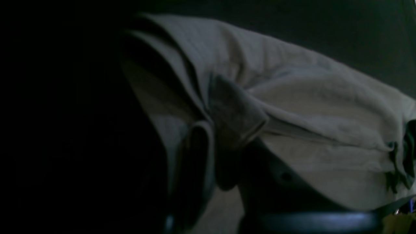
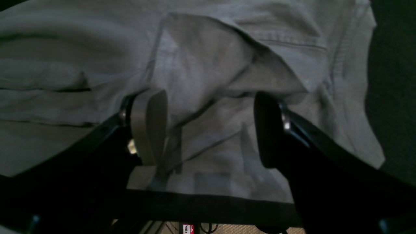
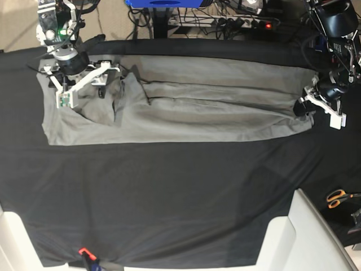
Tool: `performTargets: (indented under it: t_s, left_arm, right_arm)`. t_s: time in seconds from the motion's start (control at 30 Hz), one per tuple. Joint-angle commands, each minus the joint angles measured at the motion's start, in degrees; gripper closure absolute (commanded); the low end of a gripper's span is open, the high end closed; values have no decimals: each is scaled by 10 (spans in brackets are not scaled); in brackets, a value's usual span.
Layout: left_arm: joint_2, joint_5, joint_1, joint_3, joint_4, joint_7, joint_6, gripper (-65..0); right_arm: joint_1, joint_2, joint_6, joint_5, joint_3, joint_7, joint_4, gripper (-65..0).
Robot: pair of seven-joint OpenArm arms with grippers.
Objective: Fold the T-shirt properly
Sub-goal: 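Lift the held end with the left gripper and fold it toward the right gripper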
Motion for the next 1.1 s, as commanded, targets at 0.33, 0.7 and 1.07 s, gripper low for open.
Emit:
performTargets:
  t_s: [0.33, 0.7, 1.07]
  left_arm:
    - [28, 42, 80, -1, 250, 7, -5, 0]
    - [125, 37, 93, 93, 321, 42, -5, 0]
    - [205, 40, 66, 179, 288, 38, -5, 0]
  right_arm:
    - [-1, -2, 1, 0, 0, 14, 13, -392]
    - [-1, -2, 1, 0, 0, 14, 13, -392]
    - [-1, 0, 1, 0, 0, 14, 13, -392]
